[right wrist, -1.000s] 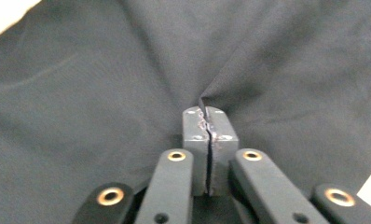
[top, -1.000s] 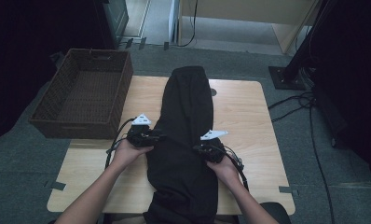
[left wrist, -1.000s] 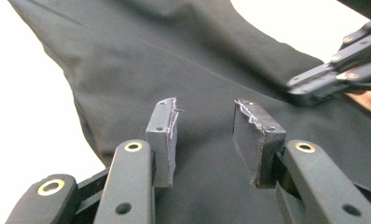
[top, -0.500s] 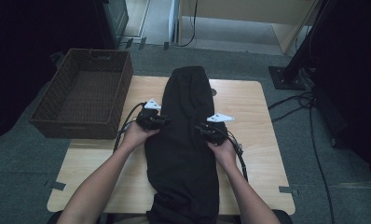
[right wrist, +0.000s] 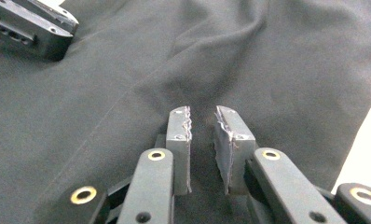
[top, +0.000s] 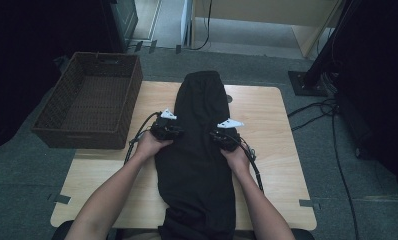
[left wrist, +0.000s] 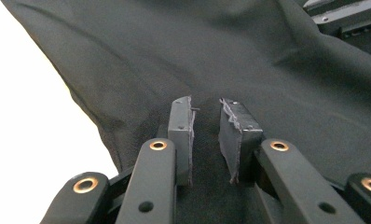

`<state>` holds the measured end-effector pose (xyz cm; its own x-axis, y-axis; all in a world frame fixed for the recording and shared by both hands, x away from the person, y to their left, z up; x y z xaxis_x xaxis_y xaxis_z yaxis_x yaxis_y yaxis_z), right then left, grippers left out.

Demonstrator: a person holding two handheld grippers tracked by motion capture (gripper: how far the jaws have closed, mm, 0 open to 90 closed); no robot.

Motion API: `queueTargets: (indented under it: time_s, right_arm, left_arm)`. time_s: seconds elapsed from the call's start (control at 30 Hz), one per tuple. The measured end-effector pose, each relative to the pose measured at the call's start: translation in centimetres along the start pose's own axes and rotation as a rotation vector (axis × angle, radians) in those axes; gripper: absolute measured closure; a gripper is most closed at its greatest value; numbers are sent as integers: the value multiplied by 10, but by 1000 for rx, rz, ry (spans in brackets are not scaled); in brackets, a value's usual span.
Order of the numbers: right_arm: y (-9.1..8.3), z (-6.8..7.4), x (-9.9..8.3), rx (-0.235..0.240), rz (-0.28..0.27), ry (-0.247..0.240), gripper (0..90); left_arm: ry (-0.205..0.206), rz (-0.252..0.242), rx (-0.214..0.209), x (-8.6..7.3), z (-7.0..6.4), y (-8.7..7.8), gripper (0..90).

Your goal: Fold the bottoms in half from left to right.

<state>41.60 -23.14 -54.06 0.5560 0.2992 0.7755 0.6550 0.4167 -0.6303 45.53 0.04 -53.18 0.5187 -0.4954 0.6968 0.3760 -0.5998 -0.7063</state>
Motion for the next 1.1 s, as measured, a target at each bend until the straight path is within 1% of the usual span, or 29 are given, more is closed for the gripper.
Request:
queueTargets:
  time_s: [0.03,0.1,0.13,0.2,0.27,0.3,0.37,0.43,0.47,0.53,0.6,0.63,0.67,0.73,0.77,0.83,0.9,0.93,0.97,1.0,1.07,1.1]
  right_arm:
    - [0,1,0,-1,0,-4,757]
    - [-2,2,-2,4,4,13,750]
    - [-4,4,-4,8,2,10,748]
    - [-9,9,-8,10,2,-3,749]
    - [-14,14,-12,22,2,-11,748]
    - [-17,16,-15,26,3,-9,747]
    - [-25,22,-21,28,0,-22,747]
    - [-34,29,-28,39,9,-10,747]
    - [-41,33,-33,53,22,-7,747]
    - [-51,41,-41,84,37,-3,747]
    - [-62,49,-49,99,38,-16,750]
    - [-66,52,-53,100,43,-28,749]
    - [-69,55,-55,103,46,-38,749]
    - [-74,58,-59,111,47,-42,749]
    - [-75,59,-61,115,42,-38,749]
    - [-76,59,-61,123,44,-30,745]
    - [-76,57,-59,142,53,-27,741]
    - [-77,55,-57,150,55,-19,740]
    - [-77,53,-55,145,31,-19,741]
    - [-78,52,-53,144,24,-17,740]
    - [-77,47,-44,141,15,-19,740]
    - [-77,45,-40,136,4,-12,740]
  left_arm:
    - [-6,0,-2,-1,-2,-1,746]
    - [-13,3,-4,-5,-4,-4,729]
    - [-13,3,-3,-6,-6,-6,729]
    - [0,0,-3,-13,-13,-11,728]
    - [2,-7,-13,-22,-21,-16,724]
    - [-6,-10,-17,-26,-25,-20,722]
    - [-16,-8,-33,-35,-33,-28,718]
    - [-22,1,-42,-43,-41,-35,715]
    - [-17,7,-45,-46,-45,-38,709]
    - [-22,21,-59,-54,-55,-46,699]
    - [-3,24,-68,-62,-63,-52,693]
    - [-11,23,-73,-65,-65,-54,694]
    - [-30,19,-83,-67,-67,-55,694]
    - [-32,13,-85,-71,-71,-58,694]
    - [-26,14,-81,-71,-72,-58,693]
    - [-31,13,-82,-71,-73,-58,687]
    - [-18,26,-100,-69,-73,-59,669]
    - [-7,22,-101,-67,-73,-60,658]
    - [0,11,-97,-64,-72,-60,650]
    - [3,0,-98,-60,-70,-62,647]
    - [-4,-20,-101,-52,-66,-63,645]
    - [-2,-26,-101,-49,-63,-63,647]
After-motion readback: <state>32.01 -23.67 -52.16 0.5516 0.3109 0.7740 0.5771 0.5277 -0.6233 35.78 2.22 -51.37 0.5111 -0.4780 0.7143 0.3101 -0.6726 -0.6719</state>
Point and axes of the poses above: each handheld gripper's, and its own axes: y roughly forward along the jaws, x roughly out of its top, z roughly to its left, the point moved 3 cm from there along y, roughly forward along the jaws, and after that the axes turned 1 degree about -y, right-handed, at the moved point
